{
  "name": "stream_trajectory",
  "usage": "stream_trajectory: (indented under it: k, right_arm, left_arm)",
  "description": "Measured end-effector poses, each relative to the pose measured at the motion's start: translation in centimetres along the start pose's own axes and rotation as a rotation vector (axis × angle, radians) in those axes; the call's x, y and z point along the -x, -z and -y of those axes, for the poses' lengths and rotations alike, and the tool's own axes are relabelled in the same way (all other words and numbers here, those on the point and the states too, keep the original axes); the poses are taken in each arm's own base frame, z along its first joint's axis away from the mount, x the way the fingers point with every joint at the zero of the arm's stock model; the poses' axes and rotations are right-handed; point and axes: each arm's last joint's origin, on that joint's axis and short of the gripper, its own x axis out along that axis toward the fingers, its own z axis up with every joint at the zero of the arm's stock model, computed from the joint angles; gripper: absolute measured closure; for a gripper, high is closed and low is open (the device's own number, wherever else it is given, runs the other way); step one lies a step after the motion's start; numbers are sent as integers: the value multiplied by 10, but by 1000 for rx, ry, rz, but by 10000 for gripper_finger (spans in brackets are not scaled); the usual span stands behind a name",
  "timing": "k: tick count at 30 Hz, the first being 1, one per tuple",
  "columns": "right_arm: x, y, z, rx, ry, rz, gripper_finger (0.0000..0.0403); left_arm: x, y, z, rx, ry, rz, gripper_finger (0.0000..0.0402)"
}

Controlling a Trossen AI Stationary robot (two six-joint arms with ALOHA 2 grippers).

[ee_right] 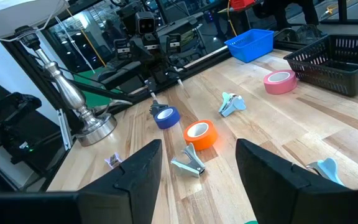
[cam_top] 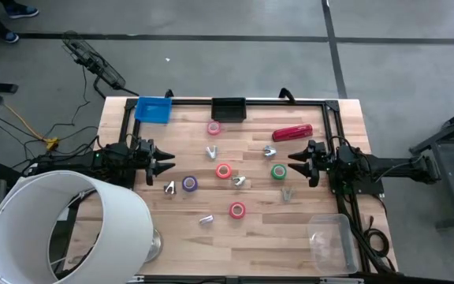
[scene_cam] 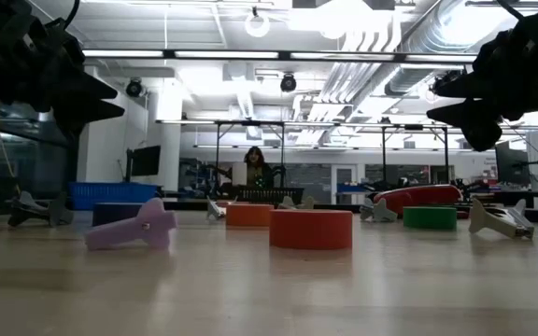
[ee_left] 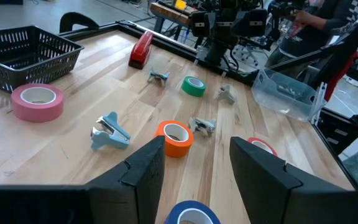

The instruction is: Pick and place Stapler, Stapler remover, tape

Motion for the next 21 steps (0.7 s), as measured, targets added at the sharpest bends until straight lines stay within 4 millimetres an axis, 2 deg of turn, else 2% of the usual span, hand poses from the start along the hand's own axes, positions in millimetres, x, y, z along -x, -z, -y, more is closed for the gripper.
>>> stream_trajectory:
  k: [16,21]
  right_arm:
    - [0,0,0,-46,0,0,205]
    - [0,0,0,-171,-7,-2,205]
  left_arm:
    - [0,0,0,0,0,0,224]
    - [0,0,0,0,0,0,224]
